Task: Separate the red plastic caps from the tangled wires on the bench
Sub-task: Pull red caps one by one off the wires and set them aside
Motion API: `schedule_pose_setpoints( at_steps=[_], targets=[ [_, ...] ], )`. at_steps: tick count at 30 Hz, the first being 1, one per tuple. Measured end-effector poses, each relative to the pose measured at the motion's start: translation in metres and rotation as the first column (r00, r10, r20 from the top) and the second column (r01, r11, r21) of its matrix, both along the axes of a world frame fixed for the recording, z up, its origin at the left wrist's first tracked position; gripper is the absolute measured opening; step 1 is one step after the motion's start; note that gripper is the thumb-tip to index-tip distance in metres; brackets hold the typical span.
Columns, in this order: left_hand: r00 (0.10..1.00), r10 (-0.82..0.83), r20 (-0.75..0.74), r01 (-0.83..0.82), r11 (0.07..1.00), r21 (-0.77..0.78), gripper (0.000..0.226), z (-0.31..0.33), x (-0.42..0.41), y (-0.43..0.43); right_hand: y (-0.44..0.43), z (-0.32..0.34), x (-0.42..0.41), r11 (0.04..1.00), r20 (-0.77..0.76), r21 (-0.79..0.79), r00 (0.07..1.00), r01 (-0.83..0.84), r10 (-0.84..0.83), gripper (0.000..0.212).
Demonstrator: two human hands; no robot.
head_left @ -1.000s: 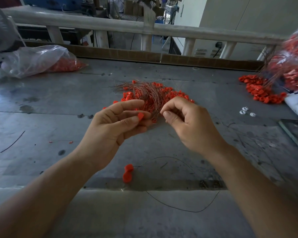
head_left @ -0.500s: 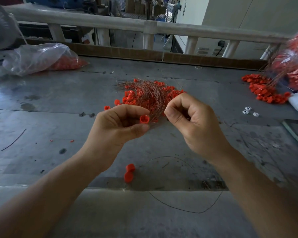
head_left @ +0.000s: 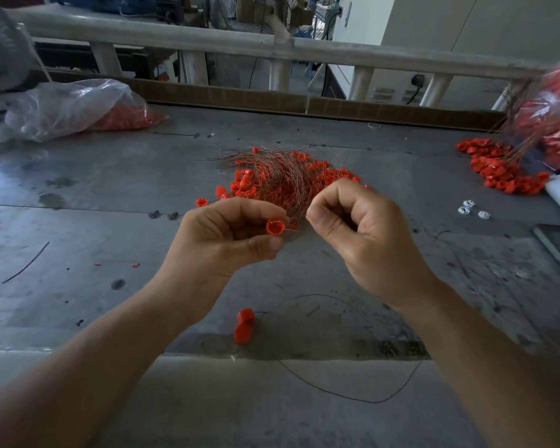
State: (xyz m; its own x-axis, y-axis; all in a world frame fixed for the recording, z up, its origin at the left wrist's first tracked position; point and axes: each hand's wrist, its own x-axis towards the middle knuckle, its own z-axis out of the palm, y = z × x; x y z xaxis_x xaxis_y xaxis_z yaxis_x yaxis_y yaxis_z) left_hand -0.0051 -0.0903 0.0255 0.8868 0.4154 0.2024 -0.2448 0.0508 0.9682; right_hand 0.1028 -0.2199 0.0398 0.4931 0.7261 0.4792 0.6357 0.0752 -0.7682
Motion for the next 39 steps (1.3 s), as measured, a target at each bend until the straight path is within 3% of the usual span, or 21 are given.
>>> schedule_pose_setpoints(
  at_steps=[11,15,19,22,39],
  targets=[
    [0.999,0.010,0.043,-0.009,1.000,-0.016,0.030,-0.0019,0.0002,0.0012,-0.0003,-0.0012,-0.0039,0.999,0.029,-0.040,0.999,-0.012,0.014,0.018],
    [0.999,-0.016,0.050,0.017,0.999,-0.027,0.042,-0.0012,-0.0004,0.0024,-0.0002,-0.0011,-0.0038,0.998,0.056,-0.055,0.998,0.010,-0.007,0.021],
    [0.994,-0.068,0.081,0.077,0.991,-0.113,0.030,-0.0004,-0.0009,0.0017,0.0002,-0.0011,-0.0022,0.997,0.052,-0.059,0.998,0.048,-0.045,0.024],
    [0.994,-0.072,0.083,0.083,0.986,-0.146,0.034,-0.0005,-0.0013,0.0003,-0.0004,-0.0004,-0.0013,0.996,0.033,-0.059,0.998,0.061,-0.059,0.023],
    [0.994,-0.067,0.089,0.075,0.993,-0.096,0.027,-0.0010,-0.0020,0.0017,-0.0009,0.0013,-0.0010,0.994,0.026,-0.078,0.997,0.079,-0.077,0.024]
  ],
)
